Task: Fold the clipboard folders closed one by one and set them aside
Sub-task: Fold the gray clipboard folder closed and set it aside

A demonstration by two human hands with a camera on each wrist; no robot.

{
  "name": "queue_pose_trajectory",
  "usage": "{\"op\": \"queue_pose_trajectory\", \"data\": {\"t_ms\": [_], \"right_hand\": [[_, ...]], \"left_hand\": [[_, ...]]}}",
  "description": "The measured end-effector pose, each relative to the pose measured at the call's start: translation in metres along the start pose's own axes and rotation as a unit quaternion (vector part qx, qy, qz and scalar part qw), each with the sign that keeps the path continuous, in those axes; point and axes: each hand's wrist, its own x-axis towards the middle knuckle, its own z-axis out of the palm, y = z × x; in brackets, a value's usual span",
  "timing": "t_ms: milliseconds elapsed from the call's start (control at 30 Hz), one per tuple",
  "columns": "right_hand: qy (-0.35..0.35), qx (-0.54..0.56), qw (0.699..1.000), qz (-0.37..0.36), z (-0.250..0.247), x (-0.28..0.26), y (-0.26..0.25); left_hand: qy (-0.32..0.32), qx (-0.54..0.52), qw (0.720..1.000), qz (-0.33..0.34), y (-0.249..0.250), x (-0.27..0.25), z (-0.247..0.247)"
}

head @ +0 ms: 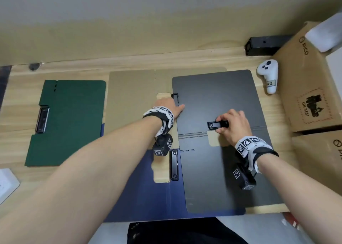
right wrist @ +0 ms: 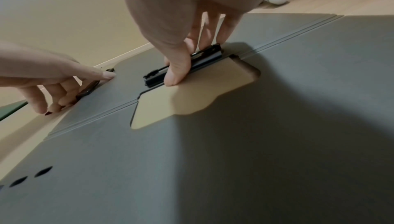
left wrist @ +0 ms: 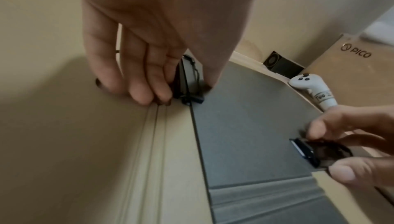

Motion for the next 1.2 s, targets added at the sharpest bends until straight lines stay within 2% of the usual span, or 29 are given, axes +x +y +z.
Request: {"op": "queue_pose_trajectory", "data": {"t_ms": [67,133,233,467,867,1067,1133,1200], "right_hand": [[-0.007,0.024,1.000,0.001,-0.001,0.002,0.001],[-0.011,0.034,0.999,0.003,-0.004,0.003,0.001],[-0.019,0.044,0.999,0.007,-0.006,0.005,0.000],[-0.030,0.041,0.998,0.036,-0.006,0.000,0.003],[-0.045,0.063,0.996,0.038,-0.003,0.001,0.010],[-0.055,0.063,0.996,0.036,-0.005,-0.002,0.009],[-0.064,0.057,0.996,0.037,-0.008,-0.003,0.004],[-0.071,0.048,0.996,0.038,-0.011,-0.003,0.002]], "left_hand": [[0.026,0.009,1.000,0.008,0.000,0.006,0.002],[0.051,0.061,0.997,0.019,0.002,0.005,0.002],[0.053,0.128,0.990,0.029,0.006,0.004,-0.001],[0.065,0.140,0.988,0.028,0.002,0.005,0.003],[0.043,0.109,0.992,0.040,-0.008,-0.007,0.004],[0.094,-0.005,0.992,0.085,-0.027,-0.069,0.022],[0.052,-0.039,0.995,0.080,-0.034,-0.100,0.033],[-0.020,-0.077,0.995,0.059,-0.039,-0.126,0.048]]}}
